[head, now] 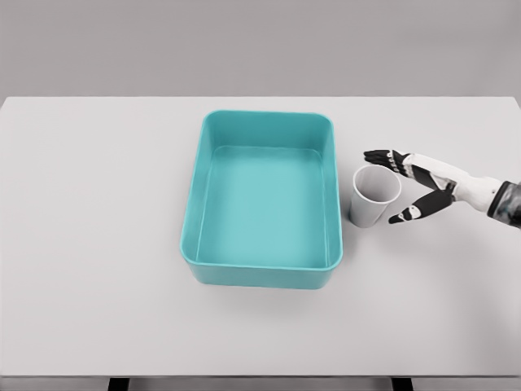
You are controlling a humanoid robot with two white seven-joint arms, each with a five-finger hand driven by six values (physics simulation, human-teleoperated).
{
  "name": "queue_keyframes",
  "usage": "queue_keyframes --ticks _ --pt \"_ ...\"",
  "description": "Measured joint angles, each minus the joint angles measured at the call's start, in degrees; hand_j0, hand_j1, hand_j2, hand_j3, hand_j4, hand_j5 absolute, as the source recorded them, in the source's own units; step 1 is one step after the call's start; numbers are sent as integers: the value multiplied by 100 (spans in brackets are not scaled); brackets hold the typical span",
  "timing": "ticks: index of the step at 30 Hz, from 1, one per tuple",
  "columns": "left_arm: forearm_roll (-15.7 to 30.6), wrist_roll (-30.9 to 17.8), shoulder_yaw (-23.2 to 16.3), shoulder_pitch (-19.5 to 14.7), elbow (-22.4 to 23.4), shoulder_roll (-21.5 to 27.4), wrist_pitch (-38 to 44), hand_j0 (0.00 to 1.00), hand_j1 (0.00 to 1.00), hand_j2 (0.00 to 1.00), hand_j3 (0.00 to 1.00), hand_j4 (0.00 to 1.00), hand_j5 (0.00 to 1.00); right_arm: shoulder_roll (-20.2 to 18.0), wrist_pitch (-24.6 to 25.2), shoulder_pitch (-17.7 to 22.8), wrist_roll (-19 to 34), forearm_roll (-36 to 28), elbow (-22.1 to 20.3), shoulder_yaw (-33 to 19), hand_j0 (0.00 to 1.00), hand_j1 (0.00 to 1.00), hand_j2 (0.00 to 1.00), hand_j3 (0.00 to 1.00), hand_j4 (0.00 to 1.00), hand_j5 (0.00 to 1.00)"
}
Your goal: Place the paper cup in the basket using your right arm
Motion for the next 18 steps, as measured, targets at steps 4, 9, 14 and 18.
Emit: queue_keyframes --ticks 4,9,14,18 --pt "0 0 0 0 0 0 1 100 100 100 100 100 100 13 14 -9 0 -6 -91 25 100 100 100 100 100 100" --pt "0 0 0 0 -1 0 0 100 100 100 100 100 100 49 20 -9 0 -17 -163 48 100 100 100 100 100 100" --pt "0 0 0 0 0 0 0 100 100 100 100 100 100 59 25 -17 0 -28 -181 54 100 100 100 100 100 100" --pt "0 0 0 0 -1 0 0 100 100 100 100 100 100 76 115 -35 0 -39 -187 55 93 93 93 93 93 93"
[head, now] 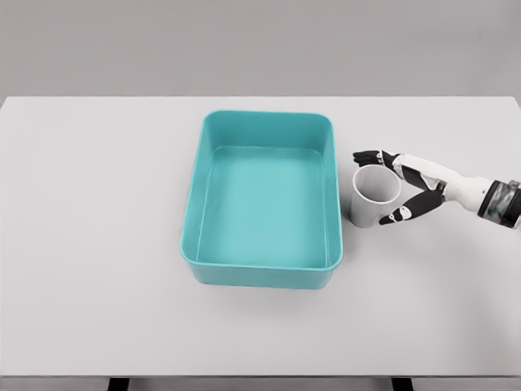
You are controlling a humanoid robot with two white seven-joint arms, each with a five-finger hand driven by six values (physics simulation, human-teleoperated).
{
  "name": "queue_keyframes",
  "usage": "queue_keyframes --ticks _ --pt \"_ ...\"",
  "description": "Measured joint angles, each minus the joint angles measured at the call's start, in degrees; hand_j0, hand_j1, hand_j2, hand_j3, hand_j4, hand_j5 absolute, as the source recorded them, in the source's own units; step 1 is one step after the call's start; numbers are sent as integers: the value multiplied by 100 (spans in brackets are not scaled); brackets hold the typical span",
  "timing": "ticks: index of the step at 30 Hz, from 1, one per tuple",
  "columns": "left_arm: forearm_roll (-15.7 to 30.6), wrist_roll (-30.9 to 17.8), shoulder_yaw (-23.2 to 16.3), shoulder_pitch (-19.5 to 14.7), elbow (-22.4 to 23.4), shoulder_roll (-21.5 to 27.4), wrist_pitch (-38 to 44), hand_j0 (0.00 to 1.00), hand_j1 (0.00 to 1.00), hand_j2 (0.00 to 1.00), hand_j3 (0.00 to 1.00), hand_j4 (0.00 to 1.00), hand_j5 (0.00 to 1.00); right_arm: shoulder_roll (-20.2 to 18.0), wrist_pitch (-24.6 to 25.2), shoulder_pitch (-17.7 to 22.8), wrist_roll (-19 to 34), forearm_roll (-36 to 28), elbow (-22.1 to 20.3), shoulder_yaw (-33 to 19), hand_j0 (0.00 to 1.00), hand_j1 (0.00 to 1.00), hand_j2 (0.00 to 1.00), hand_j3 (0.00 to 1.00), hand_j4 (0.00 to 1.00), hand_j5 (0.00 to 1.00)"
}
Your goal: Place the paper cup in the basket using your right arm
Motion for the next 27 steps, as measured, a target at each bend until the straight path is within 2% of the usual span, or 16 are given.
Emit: queue_keyframes --ticks 4,11,17,24,27 --pt "0 0 0 0 1 0 0 100 100 100 100 100 100 34 67 -9 0 -3 -3 1 77 77 77 77 77 77" --pt "0 0 0 0 1 0 0 100 100 100 100 100 100 40 84 -18 0 -4 -72 -13 70 70 70 70 70 70" --pt "0 0 0 0 1 0 0 100 100 100 100 100 100 39 49 -26 0 -13 -157 -134 69 69 69 69 69 69" --pt "0 0 0 0 1 0 0 100 100 100 100 100 100 68 -7 -26 0 -3 -188 -641 70 70 70 70 70 70" --pt "0 0 0 0 1 0 1 100 100 100 100 100 100 71 -14 -18 0 7 -338 -873 70 70 70 70 70 70"
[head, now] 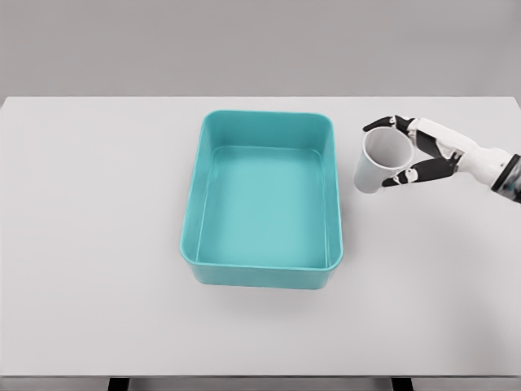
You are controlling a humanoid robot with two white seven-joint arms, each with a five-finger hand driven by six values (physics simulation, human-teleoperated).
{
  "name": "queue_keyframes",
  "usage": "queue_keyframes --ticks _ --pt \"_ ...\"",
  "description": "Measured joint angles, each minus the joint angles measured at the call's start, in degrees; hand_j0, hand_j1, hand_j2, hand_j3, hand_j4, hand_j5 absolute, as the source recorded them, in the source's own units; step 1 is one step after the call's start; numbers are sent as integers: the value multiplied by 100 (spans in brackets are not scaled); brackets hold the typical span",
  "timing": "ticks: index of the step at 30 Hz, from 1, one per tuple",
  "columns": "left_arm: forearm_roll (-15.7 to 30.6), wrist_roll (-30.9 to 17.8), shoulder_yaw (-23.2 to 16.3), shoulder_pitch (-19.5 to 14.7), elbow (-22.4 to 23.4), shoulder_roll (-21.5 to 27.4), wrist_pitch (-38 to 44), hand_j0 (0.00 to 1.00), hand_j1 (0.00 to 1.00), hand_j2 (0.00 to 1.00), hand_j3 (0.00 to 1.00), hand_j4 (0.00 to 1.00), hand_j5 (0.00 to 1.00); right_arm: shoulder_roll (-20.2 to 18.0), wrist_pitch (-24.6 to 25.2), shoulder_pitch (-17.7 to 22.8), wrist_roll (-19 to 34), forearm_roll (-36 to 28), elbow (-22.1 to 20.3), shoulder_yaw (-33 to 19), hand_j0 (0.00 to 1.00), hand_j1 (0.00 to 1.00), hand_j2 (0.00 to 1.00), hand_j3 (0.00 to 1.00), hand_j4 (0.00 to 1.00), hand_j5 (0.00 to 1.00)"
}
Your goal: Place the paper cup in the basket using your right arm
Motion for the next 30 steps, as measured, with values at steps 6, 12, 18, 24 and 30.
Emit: queue_keyframes --ticks 6,12,18,24,30 --pt "0 0 0 0 0 0 1 100 100 100 100 100 100 2 -40 0 0 36 -400 -249 70 70 70 70 70 70" --pt "0 0 0 0 0 0 1 100 100 100 100 100 100 97 -100 9 1 310 -1000 -320 70 70 70 70 70 70" --pt "0 0 0 0 1 0 0 100 100 100 100 100 100 541 -93 -141 3 905 -1405 -327 70 70 70 70 70 70" --pt "0 0 0 0 0 0 0 100 100 100 100 100 100 1173 -50 -237 3 2189 -1562 -291 69 69 69 69 69 69" --pt "0 0 0 0 1 0 -1 100 100 100 100 100 100 1778 111 -299 4 4122 -1748 -177 67 67 67 67 67 67"
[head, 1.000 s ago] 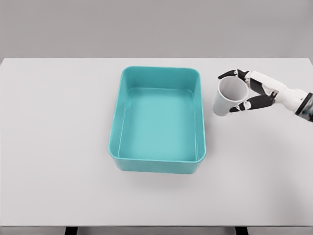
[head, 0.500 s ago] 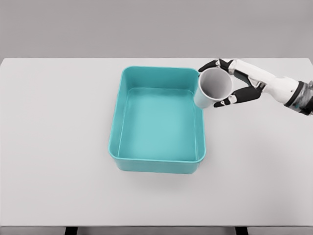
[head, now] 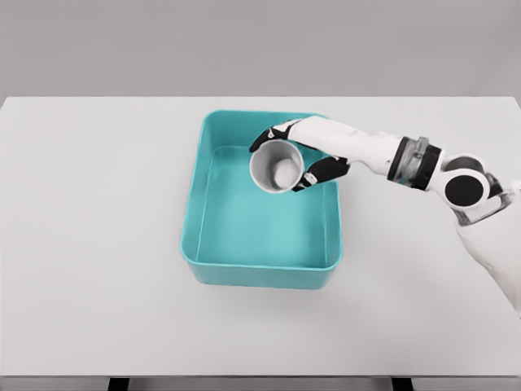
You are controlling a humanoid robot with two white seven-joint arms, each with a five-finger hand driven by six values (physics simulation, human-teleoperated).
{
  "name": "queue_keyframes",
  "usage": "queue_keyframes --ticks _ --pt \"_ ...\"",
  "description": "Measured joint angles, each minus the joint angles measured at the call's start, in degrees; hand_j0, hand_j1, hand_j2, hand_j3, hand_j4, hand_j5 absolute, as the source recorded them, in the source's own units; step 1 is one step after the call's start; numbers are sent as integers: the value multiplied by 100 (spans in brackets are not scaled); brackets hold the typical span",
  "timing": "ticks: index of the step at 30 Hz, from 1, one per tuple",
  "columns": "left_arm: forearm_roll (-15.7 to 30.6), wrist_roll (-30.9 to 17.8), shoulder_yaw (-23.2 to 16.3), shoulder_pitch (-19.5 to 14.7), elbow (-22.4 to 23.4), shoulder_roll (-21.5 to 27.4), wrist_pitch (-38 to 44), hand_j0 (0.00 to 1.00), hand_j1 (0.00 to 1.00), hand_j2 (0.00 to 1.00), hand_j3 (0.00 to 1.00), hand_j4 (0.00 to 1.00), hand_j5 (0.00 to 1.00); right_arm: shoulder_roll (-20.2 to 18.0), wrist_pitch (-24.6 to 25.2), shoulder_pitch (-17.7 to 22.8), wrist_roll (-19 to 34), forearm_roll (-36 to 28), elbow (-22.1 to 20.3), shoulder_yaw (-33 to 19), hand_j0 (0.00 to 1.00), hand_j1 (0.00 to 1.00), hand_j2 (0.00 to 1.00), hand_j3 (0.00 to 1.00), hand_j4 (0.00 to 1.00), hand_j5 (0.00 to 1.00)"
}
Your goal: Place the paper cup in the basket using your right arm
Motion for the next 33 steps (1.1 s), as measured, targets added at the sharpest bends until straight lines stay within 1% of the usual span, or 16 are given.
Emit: queue_keyframes --ticks 4,7,10,11,12,13,18,21,23,24,25,27,30,31,32,33 --pt "0 0 0 0 0 0 1 100 100 100 100 100 100 218 533 -132 0 1437 -399 341 68 68 68 68 68 68" --pt "0 0 0 0 0 0 1 100 100 100 100 100 100 409 800 -237 0 2476 -527 744 68 68 68 68 68 68" --pt "0 0 0 0 0 0 1 100 100 100 100 100 100 532 1008 -255 1 3155 -576 1071 69 69 69 69 69 69" --pt "0 0 0 0 0 0 0 100 100 100 100 100 100 552 1045 -255 1 3272 -587 1125 72 72 72 72 72 72" --pt "0 0 0 0 0 0 0 100 100 100 100 100 100 566 1072 -264 0 3356 -601 1164 83 83 83 83 83 83" --pt "0 0 0 0 0 0 0 100 100 100 100 100 100 577 1091 -281 0 3417 -637 1187 100 100 100 100 100 100" --pt "0 0 0 0 -1 0 0 100 100 100 100 100 100 597 1125 -290 -1 3488 -730 1195 100 100 100 100 100 100" --pt "0 0 0 0 0 0 0 100 100 100 100 100 100 591 1121 -273 -1 3442 -745 1093 100 100 100 100 100 100" --pt "0 0 0 0 0 0 1 100 100 100 100 100 100 531 1103 -202 -1 3081 -751 731 100 100 100 100 100 100" --pt "0 0 0 0 0 0 0 100 100 100 100 100 100 460 1080 -141 0 2716 -754 415 100 100 100 100 100 100" --pt "0 0 -1 0 0 0 1 100 100 100 100 100 100 336 1034 8 0 2176 -755 43 100 100 100 100 100 100" --pt "0 0 -1 0 -1 0 2 100 100 100 100 100 100 -49 837 369 0 995 -752 -753 100 100 100 100 100 100" --pt "0 0 0 0 -1 0 2 100 100 100 100 100 100 -546 475 589 -1 -767 -722 -1747 100 100 100 100 100 100" --pt "0 0 0 0 -1 0 1 100 100 100 100 100 100 -646 413 720 -1 -1218 -688 -1986 100 100 100 100 100 100" --pt "0 0 0 0 -1 0 1 100 100 100 100 100 100 -720 367 887 -1 -1534 -645 -2209 100 100 100 100 100 100" --pt "0 0 1 0 -1 0 1 100 100 100 100 100 100 -773 339 966 -1 -1753 -608 -2403 100 100 100 100 100 100"
